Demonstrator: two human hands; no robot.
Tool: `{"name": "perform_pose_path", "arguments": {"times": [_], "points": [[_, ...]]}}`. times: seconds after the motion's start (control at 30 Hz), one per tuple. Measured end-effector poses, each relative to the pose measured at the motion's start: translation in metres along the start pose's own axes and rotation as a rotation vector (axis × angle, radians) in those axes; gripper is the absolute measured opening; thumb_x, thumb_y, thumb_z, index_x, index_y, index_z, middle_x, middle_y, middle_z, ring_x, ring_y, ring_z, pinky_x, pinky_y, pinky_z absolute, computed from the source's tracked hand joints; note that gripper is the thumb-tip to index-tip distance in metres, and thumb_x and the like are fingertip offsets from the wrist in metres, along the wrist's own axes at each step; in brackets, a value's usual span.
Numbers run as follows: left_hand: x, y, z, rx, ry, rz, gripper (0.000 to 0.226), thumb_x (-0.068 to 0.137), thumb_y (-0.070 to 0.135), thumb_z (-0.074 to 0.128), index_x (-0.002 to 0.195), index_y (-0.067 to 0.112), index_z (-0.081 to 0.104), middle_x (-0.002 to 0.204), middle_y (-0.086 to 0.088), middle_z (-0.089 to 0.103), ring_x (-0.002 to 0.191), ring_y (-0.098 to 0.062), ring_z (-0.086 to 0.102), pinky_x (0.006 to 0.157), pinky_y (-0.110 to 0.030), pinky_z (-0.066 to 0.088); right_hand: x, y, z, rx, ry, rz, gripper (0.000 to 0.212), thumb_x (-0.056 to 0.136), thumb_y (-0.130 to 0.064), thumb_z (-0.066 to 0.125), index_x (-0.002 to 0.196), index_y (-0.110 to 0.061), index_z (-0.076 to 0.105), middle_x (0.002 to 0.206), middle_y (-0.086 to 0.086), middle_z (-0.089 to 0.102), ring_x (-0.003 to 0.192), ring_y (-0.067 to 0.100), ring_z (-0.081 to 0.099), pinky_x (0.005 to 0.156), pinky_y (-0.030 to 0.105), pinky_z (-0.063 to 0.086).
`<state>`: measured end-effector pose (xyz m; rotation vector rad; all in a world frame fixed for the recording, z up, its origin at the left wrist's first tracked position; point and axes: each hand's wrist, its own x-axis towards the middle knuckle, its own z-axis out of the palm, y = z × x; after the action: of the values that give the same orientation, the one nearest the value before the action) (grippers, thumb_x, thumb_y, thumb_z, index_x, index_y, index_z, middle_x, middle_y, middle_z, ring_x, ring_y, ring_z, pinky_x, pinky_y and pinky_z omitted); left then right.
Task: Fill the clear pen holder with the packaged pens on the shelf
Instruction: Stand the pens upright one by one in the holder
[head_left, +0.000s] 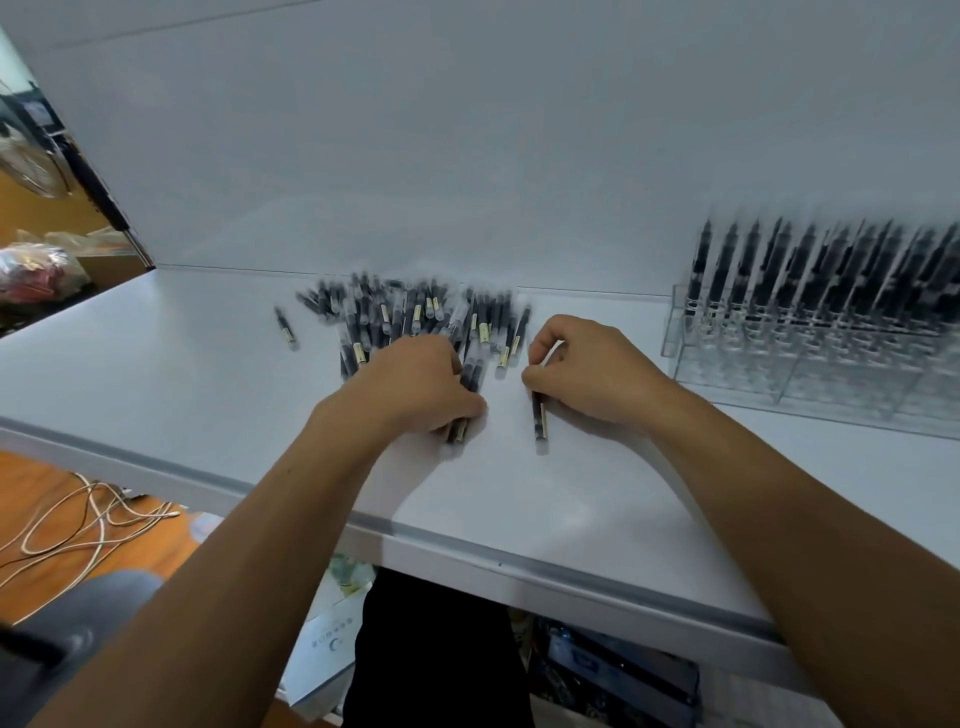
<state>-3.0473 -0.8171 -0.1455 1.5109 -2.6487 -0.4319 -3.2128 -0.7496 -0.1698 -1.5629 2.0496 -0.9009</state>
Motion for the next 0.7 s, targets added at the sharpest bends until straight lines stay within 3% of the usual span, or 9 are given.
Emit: {"name": "perform_pose_path", "arguments": {"times": [0.13,0.23,0.37,0.47,0.53,0.6,0.7], "points": [[-0.002,-0.005,-0.005,-0.221,-0.041,-0.037,0.03,0.081,0.031,0.074,0.092,0.003,0.07,0.081,-0.015,0.073,0.058,-0.021,0.061,0.06,-0.032,0.053,0.0,0.0,-0.001,0.068,0.022,0.006,0.008,0.084,-0.025,0.066,0.088,-0.024,0.06,0.084,-0.01,0.062,0.08,0.009,0.06,0.07,0.027,0.046],[-0.007,-0.008,-0.007,-0.333,-0.031,-0.045,0.027,0.082,0.029,0.076,0.095,0.006,0.071,0.074,-0.012,0.07,0.054,-0.015,0.056,0.055,-0.025,0.046,-0.001,-0.001,-0.002,0.106,0.026,0.004,0.008,0.085,-0.025,0.066,0.087,-0.024,0.058,0.08,-0.01,0.062,0.069,0.004,0.057,0.066,0.027,0.042],[-0.014,-0.013,-0.008,-0.431,-0.024,-0.056,0.021,0.081,0.028,0.077,0.09,0.01,0.072,0.063,-0.002,0.064,0.055,-0.015,0.053,0.052,-0.024,0.043,-0.004,-0.004,-0.004,0.146,0.039,0.0,0.009,0.085,-0.024,0.067,0.087,-0.024,0.058,0.08,-0.007,0.064,0.065,0.008,0.059,0.07,0.03,0.049],[-0.02,-0.017,-0.013,-0.483,-0.009,-0.037,0.018,0.081,0.027,0.077,0.09,0.013,0.071,0.062,0.001,0.065,0.056,-0.016,0.057,0.058,-0.028,0.049,-0.007,-0.01,-0.01,0.195,0.072,-0.01,0.011,0.085,-0.025,0.068,0.087,-0.024,0.057,0.073,-0.009,0.063,0.059,0.008,0.058,0.065,0.028,0.048],[-0.025,-0.021,-0.015,-0.485,-0.008,-0.011,0.02,0.081,0.029,0.077,0.094,0.018,0.068,0.073,0.0,0.072,0.069,-0.022,0.068,0.074,-0.035,0.058,-0.011,-0.015,-0.016,0.204,0.074,-0.025,0.012,0.086,-0.026,0.069,0.089,-0.023,0.057,0.073,-0.009,0.063,0.057,0.007,0.058,0.063,0.026,0.047],[-0.028,-0.021,-0.021,-0.511,-0.003,0.029,0.022,0.08,0.031,0.078,0.097,0.026,0.065,0.081,-0.004,0.074,0.081,-0.026,0.071,0.084,-0.044,0.058,-0.016,-0.019,-0.028,0.218,0.104,-0.05,0.013,0.086,-0.026,0.069,0.089,-0.024,0.057,0.074,-0.009,0.064,0.056,0.006,0.058,0.059,0.024,0.045],[-0.031,-0.012,-0.027,-0.652,-0.013,0.07,0.024,0.078,0.027,0.079,0.098,0.028,0.065,0.083,-0.006,0.074,0.082,-0.023,0.072,0.078,-0.038,0.06,-0.027,-0.02,-0.05,0.235,0.148,-0.073,0.013,0.086,-0.027,0.069,0.089,-0.026,0.057,0.077,-0.009,0.066,0.056,0.005,0.059,0.059,0.028,0.049]]}}
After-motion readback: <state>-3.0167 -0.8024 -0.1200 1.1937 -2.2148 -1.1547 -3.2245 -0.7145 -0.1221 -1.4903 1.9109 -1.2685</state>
